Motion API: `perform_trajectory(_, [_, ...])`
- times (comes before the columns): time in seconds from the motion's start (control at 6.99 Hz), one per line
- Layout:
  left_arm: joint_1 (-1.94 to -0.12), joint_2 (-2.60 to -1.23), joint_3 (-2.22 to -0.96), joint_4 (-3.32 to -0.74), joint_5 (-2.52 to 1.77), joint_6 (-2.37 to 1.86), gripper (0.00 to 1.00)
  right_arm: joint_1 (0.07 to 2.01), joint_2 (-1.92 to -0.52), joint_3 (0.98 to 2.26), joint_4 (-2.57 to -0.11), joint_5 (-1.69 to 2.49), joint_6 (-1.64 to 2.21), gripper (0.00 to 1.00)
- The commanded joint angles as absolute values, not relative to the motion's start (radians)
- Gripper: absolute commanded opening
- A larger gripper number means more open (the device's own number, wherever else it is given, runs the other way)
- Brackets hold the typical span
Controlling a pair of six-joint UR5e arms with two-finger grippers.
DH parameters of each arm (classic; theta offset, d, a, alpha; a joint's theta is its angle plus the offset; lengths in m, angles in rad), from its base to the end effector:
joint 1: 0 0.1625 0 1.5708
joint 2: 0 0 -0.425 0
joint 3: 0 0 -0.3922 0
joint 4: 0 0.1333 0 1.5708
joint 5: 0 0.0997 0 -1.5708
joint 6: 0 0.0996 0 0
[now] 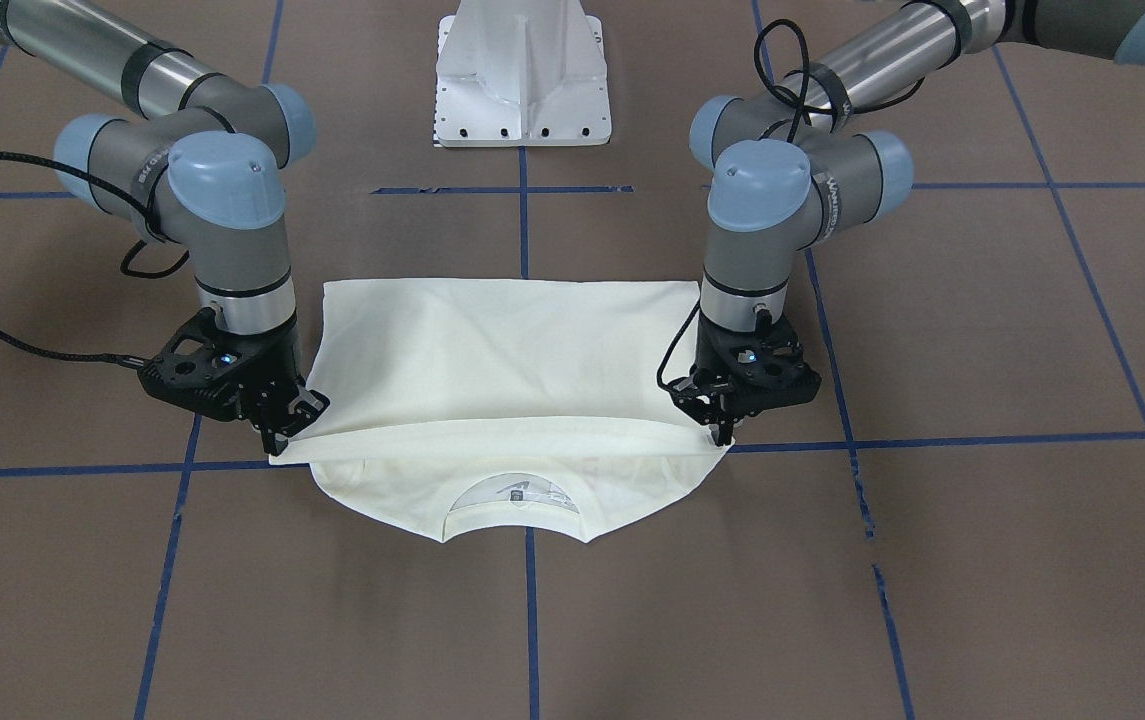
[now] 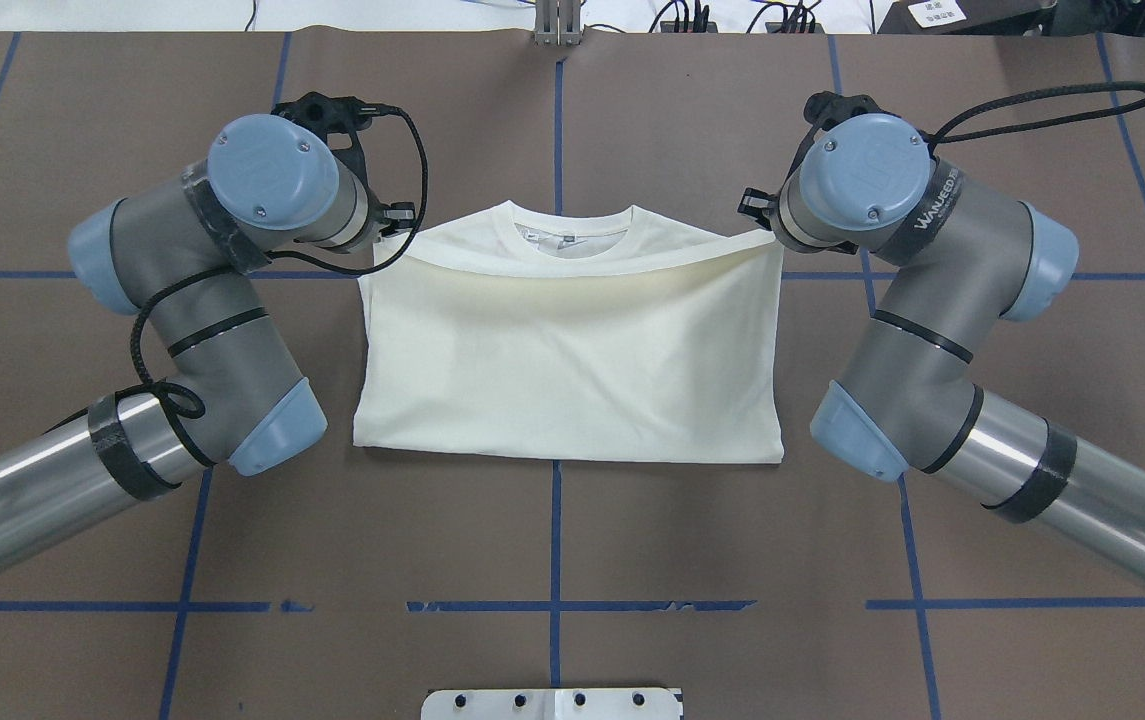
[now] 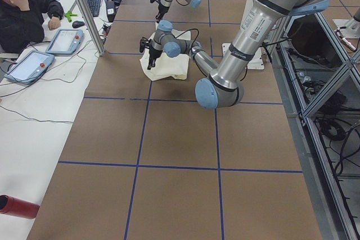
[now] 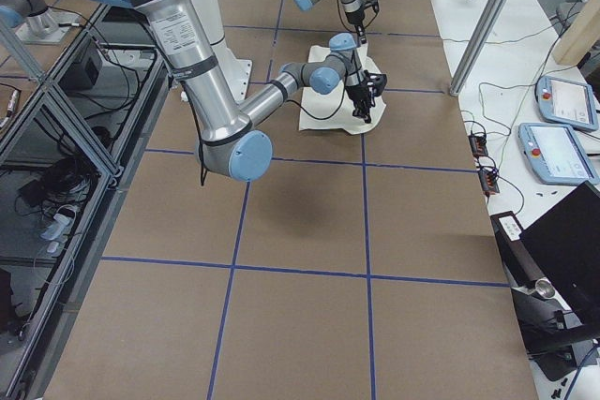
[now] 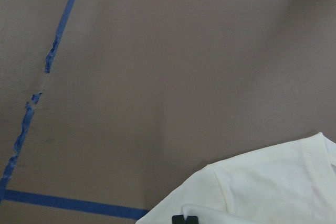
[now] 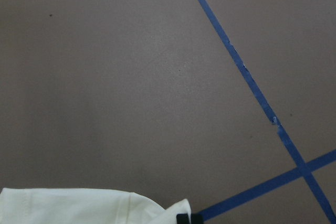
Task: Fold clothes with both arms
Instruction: 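Release the hem near the collar and draw both grippers back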
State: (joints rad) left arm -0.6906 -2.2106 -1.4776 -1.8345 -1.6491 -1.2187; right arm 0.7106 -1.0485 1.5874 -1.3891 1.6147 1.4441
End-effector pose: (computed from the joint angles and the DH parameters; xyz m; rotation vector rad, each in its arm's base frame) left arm 0.4824 -0.5614 0.2958 0.3405 0.7418 -0.2879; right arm -0.4383 -0.5473 0.3385 0.2579 -0.6841 0.5423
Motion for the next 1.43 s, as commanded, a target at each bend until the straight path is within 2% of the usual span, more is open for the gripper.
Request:
perform_trajectory(0.0, [-0.690,-2.215,-1.422,-1.873,-1.649,-1.216,0.00,0.701,-1.013,1.519,-1.362,1.612,1.443,0.00])
perform_trajectory(0.14, [-0.690,-2.215,-1.427,-1.875,-1.651,-1.192,0.07,0.696,-1.002,1.503,-1.362,1.609,1.443,0.75])
perform_trajectory(0.29, [-0.693,-2.206,-1.433,-1.900,-1.651,-1.092,0.99,0.693,-0.988,1.514,-1.361,1.609,1.445,1.00])
perform_trajectory(0.43, [-0.695,-2.185,-1.484,-1.928,-1.658,-1.053,1.00,0.699,-0.986,1.537,-1.362,1.618,1.410,1.00])
perform_trajectory(0.86, [-0.593,-1.964,-1.739,-2.015,-1.673,-1.147,1.00,0.730,-1.014,1.591,-1.358,1.680,1.273,1.00])
perform_trajectory(1.14, [-0.505,-1.853,-1.785,-2.146,-1.661,-1.251,1.00,0.732,-1.014,1.591,-1.356,1.678,1.273,1.00])
perform_trajectory(1.29, [-0.479,-1.852,-1.789,-2.146,-1.629,-1.299,0.91,0.733,-1.014,1.591,-1.356,1.678,1.273,1.00])
